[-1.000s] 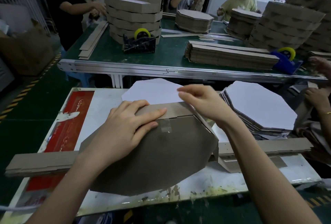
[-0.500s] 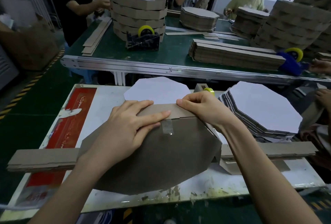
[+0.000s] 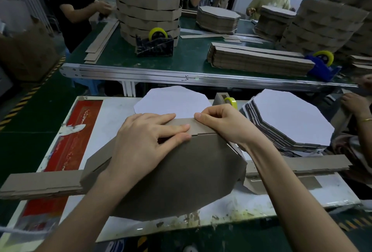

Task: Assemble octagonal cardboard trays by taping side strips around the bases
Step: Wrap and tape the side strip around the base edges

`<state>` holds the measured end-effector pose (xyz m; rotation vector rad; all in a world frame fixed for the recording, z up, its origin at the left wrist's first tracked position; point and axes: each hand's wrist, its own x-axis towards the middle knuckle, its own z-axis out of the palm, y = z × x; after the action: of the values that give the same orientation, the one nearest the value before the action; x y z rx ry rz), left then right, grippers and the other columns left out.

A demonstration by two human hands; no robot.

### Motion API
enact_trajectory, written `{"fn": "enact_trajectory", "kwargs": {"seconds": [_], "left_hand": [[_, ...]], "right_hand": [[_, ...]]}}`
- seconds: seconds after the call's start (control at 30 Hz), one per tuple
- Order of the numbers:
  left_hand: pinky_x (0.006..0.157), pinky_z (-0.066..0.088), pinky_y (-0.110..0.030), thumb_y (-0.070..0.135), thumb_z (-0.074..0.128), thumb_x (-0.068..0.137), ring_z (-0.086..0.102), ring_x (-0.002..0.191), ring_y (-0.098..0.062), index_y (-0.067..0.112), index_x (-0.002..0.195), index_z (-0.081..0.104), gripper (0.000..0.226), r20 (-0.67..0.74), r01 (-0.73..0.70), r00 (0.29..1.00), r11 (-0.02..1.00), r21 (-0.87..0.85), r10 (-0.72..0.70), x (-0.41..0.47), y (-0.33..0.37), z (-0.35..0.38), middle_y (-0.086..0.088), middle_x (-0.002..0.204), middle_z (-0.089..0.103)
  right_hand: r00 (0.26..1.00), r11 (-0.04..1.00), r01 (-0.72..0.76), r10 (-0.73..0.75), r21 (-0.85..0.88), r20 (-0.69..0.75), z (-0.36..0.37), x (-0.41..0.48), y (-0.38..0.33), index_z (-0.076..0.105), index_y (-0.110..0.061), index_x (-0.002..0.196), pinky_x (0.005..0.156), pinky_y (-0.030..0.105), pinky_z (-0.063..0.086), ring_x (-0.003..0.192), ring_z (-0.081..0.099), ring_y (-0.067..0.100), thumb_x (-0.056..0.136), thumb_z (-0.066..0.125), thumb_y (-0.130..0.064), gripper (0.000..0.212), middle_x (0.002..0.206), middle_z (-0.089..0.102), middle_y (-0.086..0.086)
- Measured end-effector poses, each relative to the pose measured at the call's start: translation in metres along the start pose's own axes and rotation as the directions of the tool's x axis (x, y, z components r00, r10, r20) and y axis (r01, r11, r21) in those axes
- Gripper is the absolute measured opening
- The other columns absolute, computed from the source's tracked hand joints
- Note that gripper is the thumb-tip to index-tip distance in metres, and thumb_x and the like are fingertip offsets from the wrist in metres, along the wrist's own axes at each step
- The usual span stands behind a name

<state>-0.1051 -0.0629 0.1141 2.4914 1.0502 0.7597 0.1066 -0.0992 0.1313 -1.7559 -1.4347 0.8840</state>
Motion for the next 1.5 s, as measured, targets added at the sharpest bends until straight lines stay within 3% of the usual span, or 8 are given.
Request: {"fn": "enact_trajectory", "kwargs": {"seconds": [0.27,0.47,0.57,0.67,0.8,0.97,1.2,1.5], "left_hand": [[0.088,0.04,-0.036,0.068,0.032,0.085,0.058,0.111,-0.015,0.043,0.126,0.06,0.056,0.026,-0.06,0.998,0.981,0.186,0.056,0.0,-0.002,-0.001,0.014,0.125,0.063],[0.1,0.034,-0.032,0.079,0.049,0.075,0.041,0.127,-0.014,0.038,0.153,0.01,0.097,0.198,-0.072,0.98,0.887,0.455,-0.021,0.003,-0.001,0.0,0.014,0.142,0.041],[0.106,0.028,-0.035,0.083,0.053,0.069,0.036,0.131,-0.015,0.033,0.152,0.007,0.107,0.237,-0.091,0.971,0.858,0.505,-0.037,0.01,0.004,-0.001,0.011,0.144,0.037],[0.09,0.036,-0.034,0.087,0.051,0.063,0.046,0.119,-0.014,0.028,0.135,0.036,0.094,0.215,-0.085,0.977,0.911,0.404,-0.005,0.026,0.028,0.007,0.01,0.127,0.048],[0.068,0.032,-0.031,0.081,0.051,0.073,0.059,0.101,-0.017,0.026,0.12,0.04,0.074,0.167,-0.078,0.986,0.91,0.406,0.009,0.038,0.048,0.022,0.009,0.114,0.059],[0.072,0.047,-0.032,0.092,0.037,0.064,0.063,0.101,-0.018,0.037,0.145,0.029,0.098,0.009,-0.035,0.999,0.957,0.287,0.033,0.016,0.033,0.005,0.01,0.12,0.064],[0.086,0.048,-0.028,0.084,0.052,0.063,0.049,0.106,0.0,0.038,0.134,0.049,0.085,-0.068,0.0,0.998,0.992,-0.129,-0.009,-0.018,-0.006,-0.003,0.028,0.119,0.048],[0.074,0.041,-0.016,0.081,0.048,0.071,0.047,0.094,0.002,0.039,0.132,0.04,0.074,-0.041,0.018,0.999,0.988,-0.151,-0.025,-0.039,-0.038,-0.002,0.028,0.109,0.044]], "right_hand": [[1.0,1.0,0.014,-0.014,0.009,-0.003,0.001,0.006,0.004,0.067,-0.018,0.07,0.047,0.011,0.033,0.051,0.046,-0.001,0.095,0.062,-0.038,0.032,0.055,0.055,-0.014],[1.0,1.0,0.024,-0.024,0.006,0.016,0.0,0.007,0.006,0.069,-0.02,0.069,0.048,0.012,0.036,0.052,0.048,0.001,0.095,0.063,-0.039,0.033,0.057,0.058,-0.013],[1.0,1.0,0.015,-0.015,0.017,0.02,-0.001,0.005,0.006,0.069,-0.021,0.067,0.047,0.011,0.035,0.05,0.049,0.0,0.094,0.064,-0.04,0.033,0.056,0.058,-0.013],[0.998,0.999,0.046,-0.047,0.028,0.035,0.001,0.001,0.005,0.069,-0.018,0.071,0.05,0.014,0.035,0.056,0.047,0.001,0.095,0.063,-0.034,0.03,0.061,0.058,-0.008],[0.991,0.994,0.106,-0.108,0.039,0.074,-0.005,-0.006,0.005,0.068,-0.012,0.076,0.059,0.022,0.037,0.065,0.047,0.007,0.099,0.058,-0.028,0.029,0.067,0.058,-0.002],[0.976,0.996,0.084,-0.081,-0.006,0.203,-0.028,-0.016,0.007,0.06,0.013,0.087,0.063,0.033,0.034,0.068,0.044,0.021,0.088,0.049,-0.057,0.07,0.073,0.051,0.013],[0.935,0.974,0.184,-0.133,-0.129,0.329,-0.037,-0.014,-0.015,0.072,-0.01,0.087,0.052,0.015,0.038,0.06,0.052,0.007,0.082,0.061,-0.052,0.044,0.068,0.063,-0.004],[0.924,0.967,0.2,-0.133,-0.158,0.358,0.0,-0.004,-0.03,0.066,-0.013,0.077,0.048,0.009,0.033,0.049,0.045,-0.001,0.096,0.06,-0.033,0.028,0.056,0.055,-0.013]]}}
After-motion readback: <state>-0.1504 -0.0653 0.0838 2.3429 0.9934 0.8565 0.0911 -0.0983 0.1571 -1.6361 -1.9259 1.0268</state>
